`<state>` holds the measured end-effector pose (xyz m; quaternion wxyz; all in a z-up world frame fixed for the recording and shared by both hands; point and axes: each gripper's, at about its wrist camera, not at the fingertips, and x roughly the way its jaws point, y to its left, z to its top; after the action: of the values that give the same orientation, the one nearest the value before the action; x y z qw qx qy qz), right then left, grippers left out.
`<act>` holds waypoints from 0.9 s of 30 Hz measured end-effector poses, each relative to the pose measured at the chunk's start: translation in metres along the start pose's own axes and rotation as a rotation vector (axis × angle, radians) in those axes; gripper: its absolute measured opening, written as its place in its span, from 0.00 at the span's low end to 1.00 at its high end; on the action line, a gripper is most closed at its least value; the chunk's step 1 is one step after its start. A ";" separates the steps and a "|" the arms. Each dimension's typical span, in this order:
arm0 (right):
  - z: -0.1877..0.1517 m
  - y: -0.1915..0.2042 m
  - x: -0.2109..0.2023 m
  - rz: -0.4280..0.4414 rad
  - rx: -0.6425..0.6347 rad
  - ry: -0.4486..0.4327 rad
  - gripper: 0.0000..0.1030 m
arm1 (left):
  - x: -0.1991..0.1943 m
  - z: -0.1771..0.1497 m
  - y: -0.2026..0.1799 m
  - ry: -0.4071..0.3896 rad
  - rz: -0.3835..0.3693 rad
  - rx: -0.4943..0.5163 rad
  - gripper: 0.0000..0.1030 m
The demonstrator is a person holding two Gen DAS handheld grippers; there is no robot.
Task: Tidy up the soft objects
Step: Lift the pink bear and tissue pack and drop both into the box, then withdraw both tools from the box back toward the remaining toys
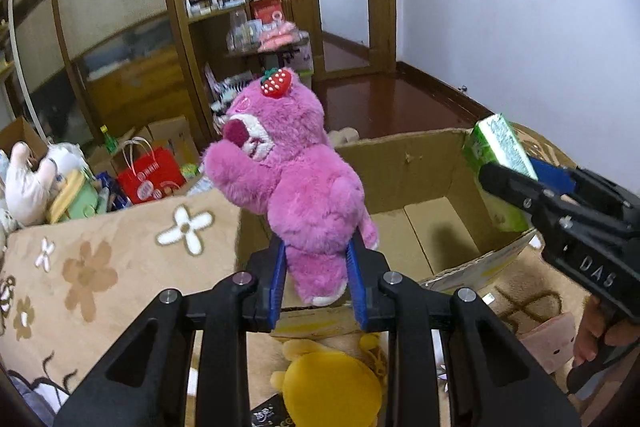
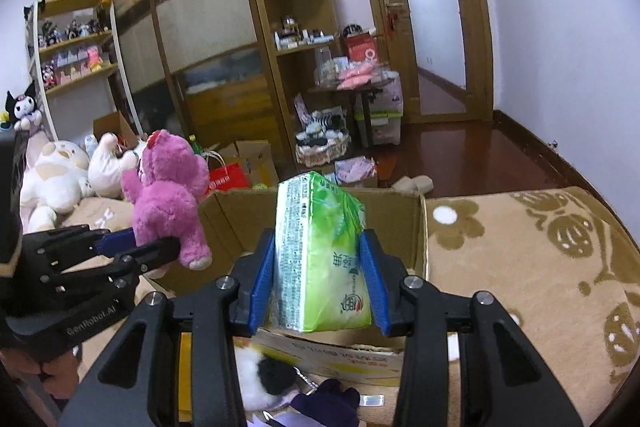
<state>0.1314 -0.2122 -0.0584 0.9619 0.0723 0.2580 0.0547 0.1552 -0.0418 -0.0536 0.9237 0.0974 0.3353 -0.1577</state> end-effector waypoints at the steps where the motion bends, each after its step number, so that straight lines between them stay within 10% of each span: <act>1: -0.002 -0.001 0.003 -0.005 -0.001 0.010 0.43 | 0.003 -0.002 0.000 0.006 0.003 0.005 0.26; 10: -0.011 -0.004 0.017 -0.004 0.005 0.058 0.46 | 0.012 -0.008 0.005 0.062 0.022 -0.019 0.30; 23: -0.008 -0.003 -0.025 -0.037 0.022 -0.005 0.98 | -0.025 -0.009 0.014 0.029 0.056 -0.032 0.71; 27: -0.006 0.002 -0.045 -0.049 0.021 -0.028 1.00 | -0.039 -0.012 0.017 0.040 0.055 -0.039 0.80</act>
<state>0.0895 -0.2160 -0.0415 0.9657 0.0768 0.2466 0.0272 0.1255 -0.0135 -0.0360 0.9225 0.0915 0.3540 -0.1237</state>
